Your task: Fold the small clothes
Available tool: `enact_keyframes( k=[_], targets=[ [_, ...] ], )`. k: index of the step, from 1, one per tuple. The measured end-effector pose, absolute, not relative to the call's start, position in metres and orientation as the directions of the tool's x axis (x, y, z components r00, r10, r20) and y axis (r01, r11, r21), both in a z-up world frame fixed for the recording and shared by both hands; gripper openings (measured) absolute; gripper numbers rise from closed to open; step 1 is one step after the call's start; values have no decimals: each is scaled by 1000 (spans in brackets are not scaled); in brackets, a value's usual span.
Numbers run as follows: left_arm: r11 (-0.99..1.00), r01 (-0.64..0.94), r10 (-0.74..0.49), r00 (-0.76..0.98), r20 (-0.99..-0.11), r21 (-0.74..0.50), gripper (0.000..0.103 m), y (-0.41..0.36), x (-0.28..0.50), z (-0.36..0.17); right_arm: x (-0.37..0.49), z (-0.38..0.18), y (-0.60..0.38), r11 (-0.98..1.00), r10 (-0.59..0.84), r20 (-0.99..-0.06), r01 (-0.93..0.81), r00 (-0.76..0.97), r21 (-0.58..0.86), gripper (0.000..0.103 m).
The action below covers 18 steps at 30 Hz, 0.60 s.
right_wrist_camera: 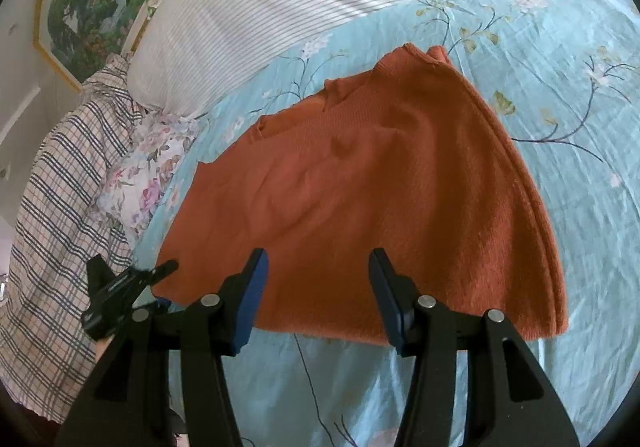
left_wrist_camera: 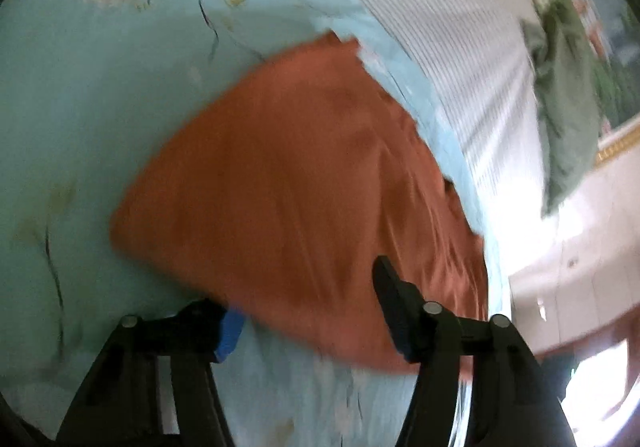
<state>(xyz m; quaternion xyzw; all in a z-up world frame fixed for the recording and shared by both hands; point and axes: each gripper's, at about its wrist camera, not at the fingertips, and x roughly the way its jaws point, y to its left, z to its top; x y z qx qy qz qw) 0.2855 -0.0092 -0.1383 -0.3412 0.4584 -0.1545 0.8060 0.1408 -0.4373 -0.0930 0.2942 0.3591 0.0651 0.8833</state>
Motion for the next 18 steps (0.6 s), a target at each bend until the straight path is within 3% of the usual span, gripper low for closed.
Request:
enact_keyframes(
  k=[4, 7, 14, 18],
  targets=[
    [763, -75, -502, 555, -663, -641, 28, -8, 306, -136, 147, -92, -443, 815, 328, -590, 94, 738, 572, 54],
    [790, -34, -484, 578, -657, -612, 14, -14, 305, -120, 152, -89, -452, 807, 332, -577, 92, 746, 583, 54],
    [868, 237, -482, 613, -626, -437, 10, -86, 284, -57, 171, -87, -477, 774, 373, -562, 86, 738, 627, 54],
    [874, 429, -468, 621, -629, -227, 10, -166, 263, -39, 183, -86, -486, 746, 418, -550, 72, 723, 662, 54]
  ],
)
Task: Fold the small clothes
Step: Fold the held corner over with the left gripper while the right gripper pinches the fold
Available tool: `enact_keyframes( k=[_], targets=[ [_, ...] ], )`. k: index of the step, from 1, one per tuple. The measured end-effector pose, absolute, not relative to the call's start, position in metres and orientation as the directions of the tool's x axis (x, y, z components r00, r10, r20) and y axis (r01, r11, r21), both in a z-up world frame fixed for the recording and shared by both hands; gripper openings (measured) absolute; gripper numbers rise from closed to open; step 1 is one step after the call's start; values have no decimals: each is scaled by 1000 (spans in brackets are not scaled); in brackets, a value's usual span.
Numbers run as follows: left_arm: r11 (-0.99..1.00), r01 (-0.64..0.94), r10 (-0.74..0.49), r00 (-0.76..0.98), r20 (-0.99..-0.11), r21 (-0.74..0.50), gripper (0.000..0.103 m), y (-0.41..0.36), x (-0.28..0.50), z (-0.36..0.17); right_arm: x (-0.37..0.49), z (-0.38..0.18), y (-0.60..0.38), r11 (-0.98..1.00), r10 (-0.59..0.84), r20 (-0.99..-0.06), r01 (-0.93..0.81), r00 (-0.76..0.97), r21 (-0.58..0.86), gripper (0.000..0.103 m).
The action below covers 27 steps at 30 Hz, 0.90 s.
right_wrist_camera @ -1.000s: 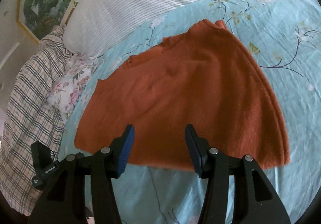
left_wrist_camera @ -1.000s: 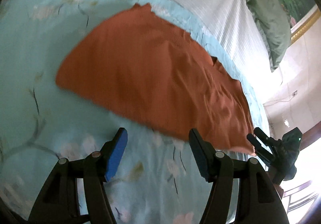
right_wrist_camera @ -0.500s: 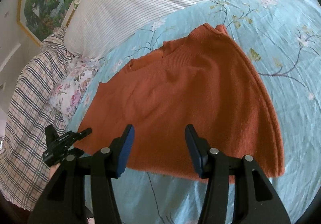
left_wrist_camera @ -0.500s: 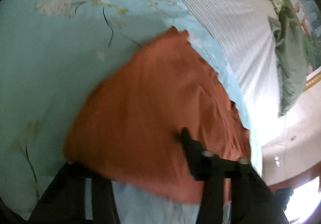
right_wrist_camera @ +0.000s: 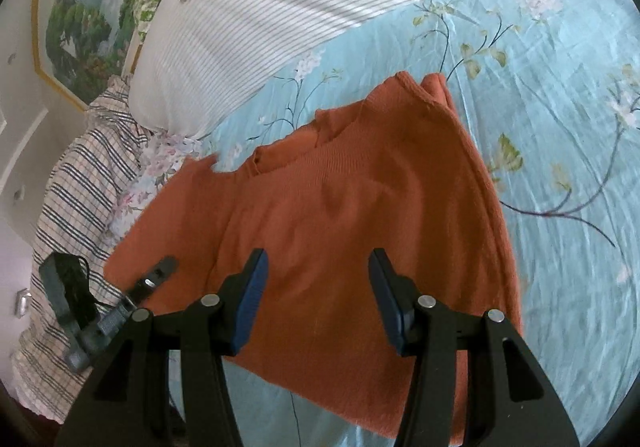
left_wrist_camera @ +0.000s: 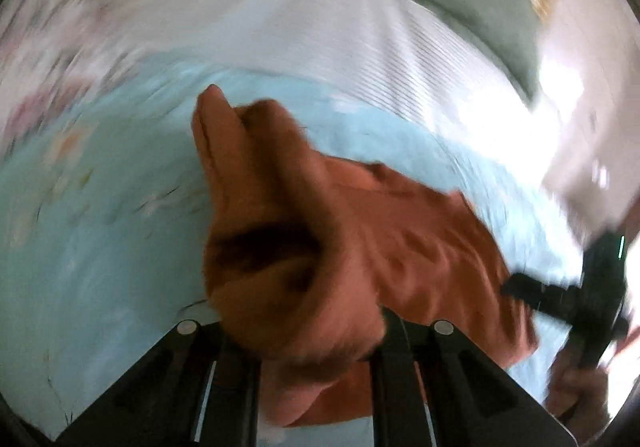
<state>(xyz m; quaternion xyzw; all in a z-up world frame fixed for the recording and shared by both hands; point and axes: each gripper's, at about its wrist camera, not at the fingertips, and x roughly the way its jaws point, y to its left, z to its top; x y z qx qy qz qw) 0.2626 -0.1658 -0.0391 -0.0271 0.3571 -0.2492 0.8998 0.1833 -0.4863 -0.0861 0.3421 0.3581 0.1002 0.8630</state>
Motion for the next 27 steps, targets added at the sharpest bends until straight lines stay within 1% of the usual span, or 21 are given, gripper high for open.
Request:
enact_keyframes(
  k=[4, 5, 6, 8, 10, 14, 17, 18, 20, 21, 24, 27],
  targets=[
    [815, 578, -430, 632, -644, 23, 9, -238, 233, -58, 203, -91, -486, 726, 467, -555, 60, 689, 685, 54],
    [793, 602, -405, 637, -656, 94, 9, -255, 226, -70, 210, -95, -485, 718, 486, -556, 55, 674, 694, 56],
    [782, 607, -381, 644, -664, 141, 9, -264, 223, -79, 218, -98, -482, 709, 510, -558, 47, 654, 703, 62],
    [770, 601, -342, 672, -657, 214, 9, -274, 215, -93, 233, -102, -474, 705, 541, -564, 30, 624, 709, 66],
    [761, 602, -334, 685, -648, 244, 9, -277, 211, -97, 255, -104, -461, 696, 585, -560, -7, 587, 718, 66],
    [754, 610, -346, 686, -640, 246, 9, -277, 209, -96, 302, -108, -437, 678, 647, -554, -64, 524, 732, 66],
    [756, 614, -360, 681, -638, 228, 9, -272, 209, -91, 342, -118, -417, 678, 674, -582, -68, 455, 732, 65],
    [755, 616, -363, 678, -639, 225, 9, -272, 209, -90, 352, -121, -410, 692, 666, -599, -69, 444, 718, 48],
    [753, 619, -366, 675, -641, 222, 9, -270, 209, -89, 360, -119, -404, 726, 637, -627, -75, 448, 684, 20],
    [755, 617, -365, 677, -639, 222, 9, -269, 210, -88, 359, -113, -406, 721, 639, -615, -81, 463, 688, 16],
    [758, 618, -375, 676, -635, 209, 8, -267, 211, -78, 333, -76, -422, 714, 636, -544, -149, 547, 685, 15],
    [743, 652, -446, 648, -617, 148, 8, -271, 205, -53, 306, -44, -448, 740, 599, -513, -181, 615, 648, 15]
  ],
)
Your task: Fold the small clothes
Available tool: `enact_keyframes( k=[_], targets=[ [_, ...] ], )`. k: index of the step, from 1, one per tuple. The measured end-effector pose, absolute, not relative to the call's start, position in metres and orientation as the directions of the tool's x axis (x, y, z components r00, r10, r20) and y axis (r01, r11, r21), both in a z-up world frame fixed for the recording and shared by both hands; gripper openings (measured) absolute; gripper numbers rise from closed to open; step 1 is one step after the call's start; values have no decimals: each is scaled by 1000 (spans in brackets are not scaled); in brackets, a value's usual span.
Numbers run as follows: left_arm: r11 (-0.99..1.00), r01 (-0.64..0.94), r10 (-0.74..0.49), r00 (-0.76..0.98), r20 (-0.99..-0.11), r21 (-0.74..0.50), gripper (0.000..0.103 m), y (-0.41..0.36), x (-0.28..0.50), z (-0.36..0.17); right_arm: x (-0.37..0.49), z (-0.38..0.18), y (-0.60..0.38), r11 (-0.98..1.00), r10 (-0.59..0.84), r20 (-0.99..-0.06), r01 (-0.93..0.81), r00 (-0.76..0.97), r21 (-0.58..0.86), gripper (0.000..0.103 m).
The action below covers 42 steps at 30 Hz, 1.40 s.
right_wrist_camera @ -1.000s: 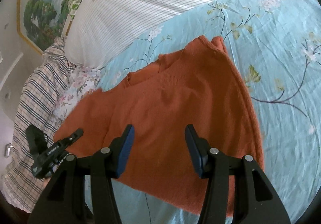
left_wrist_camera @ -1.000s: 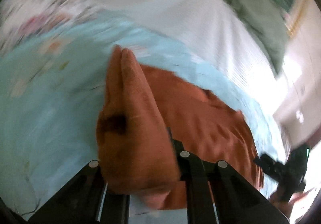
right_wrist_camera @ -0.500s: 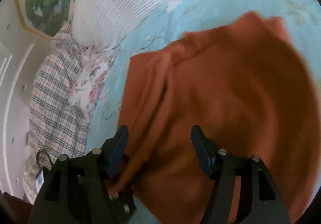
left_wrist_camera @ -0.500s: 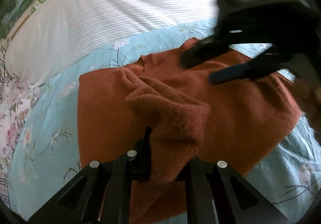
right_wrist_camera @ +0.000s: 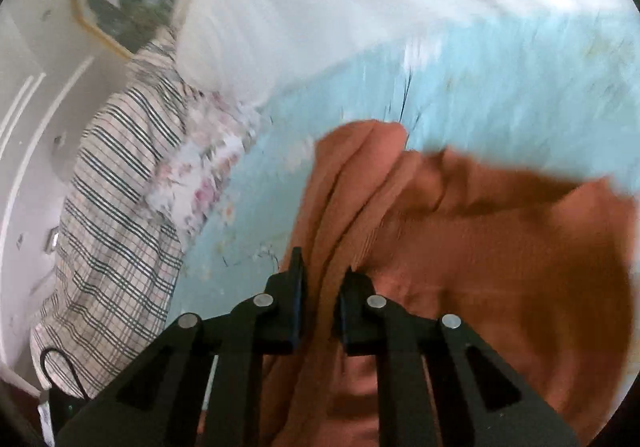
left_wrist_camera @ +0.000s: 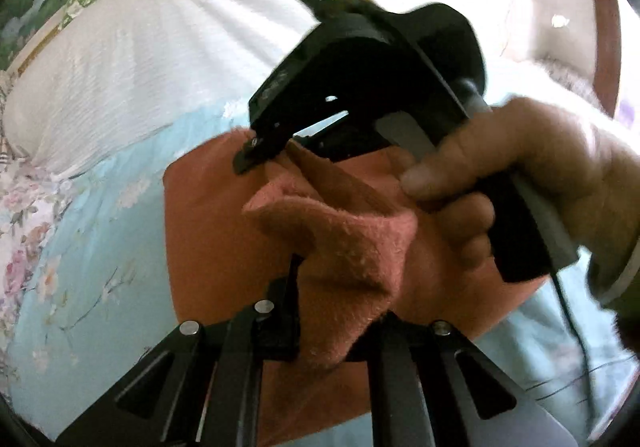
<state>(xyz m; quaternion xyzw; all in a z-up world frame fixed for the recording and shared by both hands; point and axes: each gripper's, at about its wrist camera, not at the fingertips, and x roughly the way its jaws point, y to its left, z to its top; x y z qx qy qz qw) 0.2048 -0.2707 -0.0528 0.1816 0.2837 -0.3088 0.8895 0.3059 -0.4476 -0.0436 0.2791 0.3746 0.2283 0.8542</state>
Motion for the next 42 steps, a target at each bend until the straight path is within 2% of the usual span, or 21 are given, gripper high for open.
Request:
enact_keyframes(
  k=[2, 5, 9, 17, 21, 24, 26, 27, 28, 30, 31, 36, 39, 42],
  targets=[
    [719, 682, -491, 635, -596, 135, 9, -284, 196, -39, 289, -31, -473, 759, 565, -510, -167, 649, 629, 15],
    [673, 728, -537, 604, -588, 133, 9, -318, 182, -35, 275, -40, -501, 800, 497, -560, -101, 663, 591, 15],
    [611, 788, -578, 512, -635, 79, 9, -353, 177, -60, 262, -78, -528, 830, 420, -648, 20, 635, 557, 15],
    [592, 803, -573, 481, -663, 71, 9, -369, 171, -82, 251, -90, -543, 804, 426, -605, 25, 672, 594, 15],
    [588, 808, -591, 456, -665, 31, 11, -367, 184, -83, 254, -102, -546, 822, 386, -664, 88, 641, 562, 16],
    [579, 816, -587, 406, -701, -11, 18, -372, 187, -90, 244, -98, -545, 838, 353, -671, 99, 652, 537, 18],
    [611, 790, -578, 412, -704, -40, 28, -362, 186, -88, 235, -91, -543, 855, 315, -684, 117, 657, 506, 23],
    [609, 791, -586, 393, -708, -66, 43, -355, 186, -86, 229, -86, -543, 866, 283, -694, 136, 662, 482, 32],
    [608, 789, -599, 382, -704, -88, 53, -347, 183, -84, 224, -82, -543, 872, 257, -698, 150, 669, 465, 37],
    [607, 785, -614, 366, -699, -122, 55, -331, 176, -79, 212, -74, -547, 870, 236, -678, 160, 696, 467, 71],
    [608, 781, -620, 355, -700, -143, 58, -321, 175, -78, 209, -71, -548, 865, 241, -665, 155, 707, 478, 75],
    [685, 686, -618, 371, -693, -244, 75, -260, 191, -69, 209, -72, -552, 832, 299, -648, 141, 700, 536, 76],
    [740, 595, -607, 385, -696, -316, 80, -227, 221, -71, 217, -80, -552, 813, 329, -653, 147, 683, 563, 76],
    [776, 497, -594, 367, -716, -389, 80, -206, 258, -84, 229, -91, -550, 792, 374, -659, 145, 653, 593, 76]
  ],
)
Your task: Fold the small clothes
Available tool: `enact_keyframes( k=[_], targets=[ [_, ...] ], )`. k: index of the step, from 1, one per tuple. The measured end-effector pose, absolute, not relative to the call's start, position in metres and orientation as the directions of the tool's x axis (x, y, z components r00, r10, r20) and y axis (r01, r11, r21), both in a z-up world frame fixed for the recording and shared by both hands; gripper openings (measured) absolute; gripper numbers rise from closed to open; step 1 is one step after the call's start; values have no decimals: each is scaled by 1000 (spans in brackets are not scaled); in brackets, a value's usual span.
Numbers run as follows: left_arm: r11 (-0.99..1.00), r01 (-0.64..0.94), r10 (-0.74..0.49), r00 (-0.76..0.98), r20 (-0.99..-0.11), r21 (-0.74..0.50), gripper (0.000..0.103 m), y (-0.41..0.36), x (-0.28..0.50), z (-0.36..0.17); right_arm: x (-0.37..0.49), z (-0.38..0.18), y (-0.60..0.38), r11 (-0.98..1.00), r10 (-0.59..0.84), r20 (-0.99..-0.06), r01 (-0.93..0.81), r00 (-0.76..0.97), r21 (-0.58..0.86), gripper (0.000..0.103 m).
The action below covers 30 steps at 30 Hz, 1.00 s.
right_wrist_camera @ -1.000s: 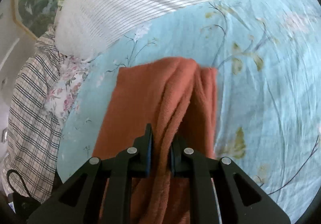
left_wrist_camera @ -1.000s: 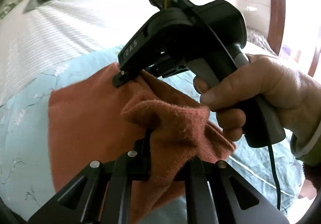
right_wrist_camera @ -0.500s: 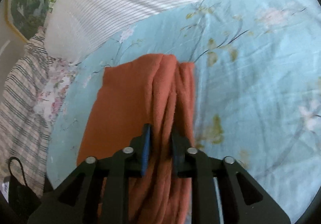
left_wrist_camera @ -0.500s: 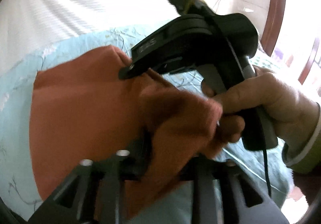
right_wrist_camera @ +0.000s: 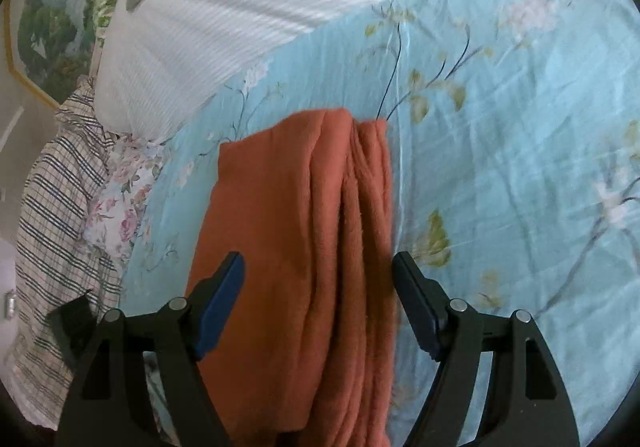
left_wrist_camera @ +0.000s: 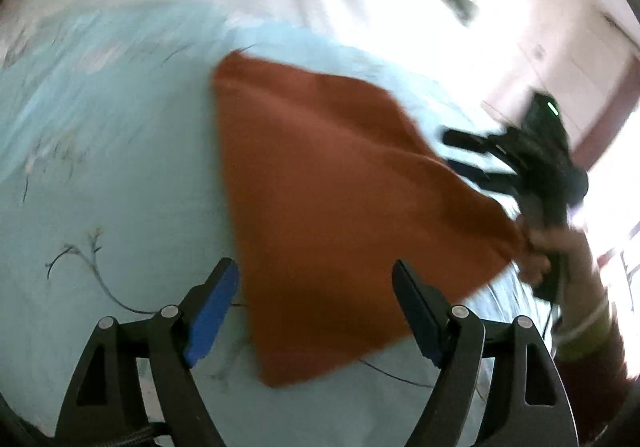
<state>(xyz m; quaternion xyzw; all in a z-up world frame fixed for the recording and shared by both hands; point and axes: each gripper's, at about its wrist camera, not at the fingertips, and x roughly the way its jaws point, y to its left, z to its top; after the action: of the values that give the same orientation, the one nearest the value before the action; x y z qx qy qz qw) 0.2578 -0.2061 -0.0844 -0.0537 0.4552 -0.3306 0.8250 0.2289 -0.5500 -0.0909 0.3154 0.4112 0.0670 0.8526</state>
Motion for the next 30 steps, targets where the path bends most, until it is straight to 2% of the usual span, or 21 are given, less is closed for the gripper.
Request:
enact_keyframes(
  k=[3, 8, 10, 11, 12, 14, 15, 17, 18, 19, 22, 30],
  targets=[
    [762, 424, -630, 312, -711, -490, 80, -196, 285, -99, 237, -104, -548, 787, 394, -682, 157, 616, 597, 76],
    [711, 359, -692, 206, -692, -605, 82, -208, 322, -124, 236, -111, -550, 769, 428, -658, 132, 619, 625, 75],
    [697, 369, -706, 209, -676, -614, 83, -215, 333, -124, 237, -112, -548, 779, 431, -668, 123, 606, 614, 58],
    [696, 374, -707, 206, -677, -613, 83, -219, 336, -124, 239, -115, -546, 782, 438, -677, 122, 591, 612, 46],
    [698, 382, -704, 209, -679, -606, 83, -224, 340, -124, 240, -118, -544, 780, 447, -677, 116, 585, 615, 41],
    [700, 415, -698, 223, -680, -582, 68, -233, 347, -122, 239, -117, -540, 780, 449, -675, 111, 585, 615, 34],
    [709, 430, -684, 223, -695, -559, 57, -238, 350, -124, 237, -114, -538, 778, 448, -671, 112, 591, 618, 31],
    [717, 453, -669, 238, -704, -529, 43, -243, 348, -123, 231, -108, -532, 773, 444, -655, 108, 611, 626, 29],
    [713, 461, -674, 242, -698, -528, 31, -242, 347, -120, 228, -103, -528, 766, 449, -639, 99, 625, 635, 28],
    [703, 466, -685, 242, -687, -537, 27, -238, 346, -116, 225, -99, -524, 758, 458, -623, 87, 634, 647, 28],
    [682, 471, -714, 261, -650, -560, 24, -218, 334, -100, 222, -87, -496, 745, 500, -585, 27, 638, 666, 27],
    [743, 471, -659, 392, -641, -476, 23, -138, 299, -55, 250, -77, -412, 706, 610, -522, -110, 596, 700, 27]
  ],
)
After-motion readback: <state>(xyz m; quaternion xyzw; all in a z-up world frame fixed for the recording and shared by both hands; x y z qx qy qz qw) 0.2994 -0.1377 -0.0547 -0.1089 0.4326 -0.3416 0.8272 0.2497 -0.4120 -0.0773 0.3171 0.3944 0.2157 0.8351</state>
